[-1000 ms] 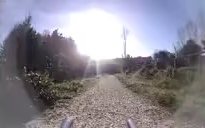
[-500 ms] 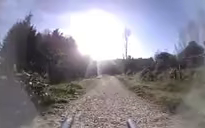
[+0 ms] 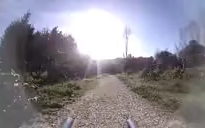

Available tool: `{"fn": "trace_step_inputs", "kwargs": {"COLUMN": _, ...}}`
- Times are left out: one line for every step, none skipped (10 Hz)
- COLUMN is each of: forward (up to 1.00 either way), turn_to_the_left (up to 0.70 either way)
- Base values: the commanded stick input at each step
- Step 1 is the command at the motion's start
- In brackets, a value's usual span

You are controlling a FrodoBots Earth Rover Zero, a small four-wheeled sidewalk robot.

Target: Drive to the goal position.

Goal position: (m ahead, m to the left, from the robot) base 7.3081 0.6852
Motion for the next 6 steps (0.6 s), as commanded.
{"fn": "trace_step_inputs", "kwargs": {"forward": 0.50, "turn_to_the_left": 0.00}}
{"fn": "trace_step_inputs", "kwargs": {"forward": 0.50, "turn_to_the_left": 0.00}}
{"fn": "trace_step_inputs", "kwargs": {"forward": 0.50, "turn_to_the_left": 0.00}}
{"fn": "trace_step_inputs", "kwargs": {"forward": 0.50, "turn_to_the_left": 0.00}}
{"fn": "trace_step_inputs", "kwargs": {"forward": 0.50, "turn_to_the_left": 0.00}}
{"fn": "trace_step_inputs", "kwargs": {"forward": 0.50, "turn_to_the_left": 0.00}}
